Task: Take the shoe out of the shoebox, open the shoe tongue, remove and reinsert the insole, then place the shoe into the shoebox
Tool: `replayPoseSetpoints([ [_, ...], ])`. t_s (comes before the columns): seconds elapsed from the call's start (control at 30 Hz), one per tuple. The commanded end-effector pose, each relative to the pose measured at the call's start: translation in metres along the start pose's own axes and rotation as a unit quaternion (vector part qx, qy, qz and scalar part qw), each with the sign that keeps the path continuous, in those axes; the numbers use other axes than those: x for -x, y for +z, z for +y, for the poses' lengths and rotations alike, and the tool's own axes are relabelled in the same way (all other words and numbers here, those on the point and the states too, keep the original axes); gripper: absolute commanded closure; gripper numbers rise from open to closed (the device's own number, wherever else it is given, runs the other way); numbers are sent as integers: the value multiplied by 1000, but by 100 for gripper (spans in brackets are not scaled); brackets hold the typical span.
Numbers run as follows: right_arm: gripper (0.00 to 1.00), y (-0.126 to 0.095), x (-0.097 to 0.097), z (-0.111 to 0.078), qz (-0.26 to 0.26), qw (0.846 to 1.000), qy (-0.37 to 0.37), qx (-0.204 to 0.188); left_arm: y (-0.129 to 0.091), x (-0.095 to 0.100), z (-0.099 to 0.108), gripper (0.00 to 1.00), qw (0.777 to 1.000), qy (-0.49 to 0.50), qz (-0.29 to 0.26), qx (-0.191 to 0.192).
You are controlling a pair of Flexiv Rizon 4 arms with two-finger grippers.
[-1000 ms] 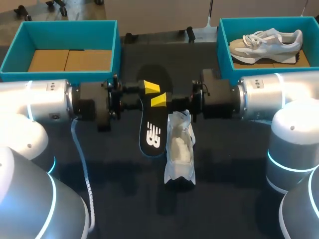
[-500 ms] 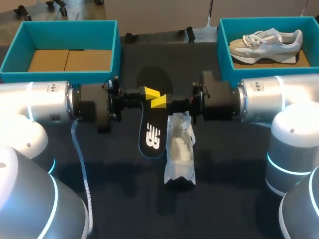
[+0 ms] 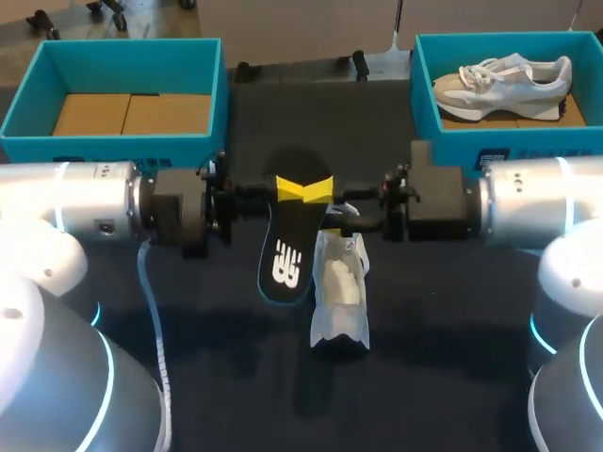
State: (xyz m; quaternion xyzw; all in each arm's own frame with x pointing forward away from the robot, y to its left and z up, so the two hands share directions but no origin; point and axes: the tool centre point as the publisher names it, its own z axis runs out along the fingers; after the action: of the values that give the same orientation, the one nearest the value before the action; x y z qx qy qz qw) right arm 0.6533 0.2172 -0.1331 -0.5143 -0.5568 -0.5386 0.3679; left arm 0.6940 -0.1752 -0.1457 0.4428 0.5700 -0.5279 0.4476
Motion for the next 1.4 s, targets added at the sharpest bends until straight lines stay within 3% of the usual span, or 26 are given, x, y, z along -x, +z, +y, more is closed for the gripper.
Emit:
replayPoseSetpoints([
  [0.03, 0, -39, -1, -3, -14, 1000, -26, -4, -2, 0, -4, 100, 1000, -12, 5, -3],
  [0.2, 0, -57, 1, -3, -45, 997, -60, -15, -1, -3, -4, 100, 1000, -17, 5, -1],
  [0.33, 0, -66, -2, -7, -89, 983, -149, -57, -2, -8, -3, 100, 999, -43, -2, 4],
  [1.4, 0, -72, 4, -8, -87, 982, -161, -38, -2, -9, -3, 100, 999, -52, -8, 10],
])
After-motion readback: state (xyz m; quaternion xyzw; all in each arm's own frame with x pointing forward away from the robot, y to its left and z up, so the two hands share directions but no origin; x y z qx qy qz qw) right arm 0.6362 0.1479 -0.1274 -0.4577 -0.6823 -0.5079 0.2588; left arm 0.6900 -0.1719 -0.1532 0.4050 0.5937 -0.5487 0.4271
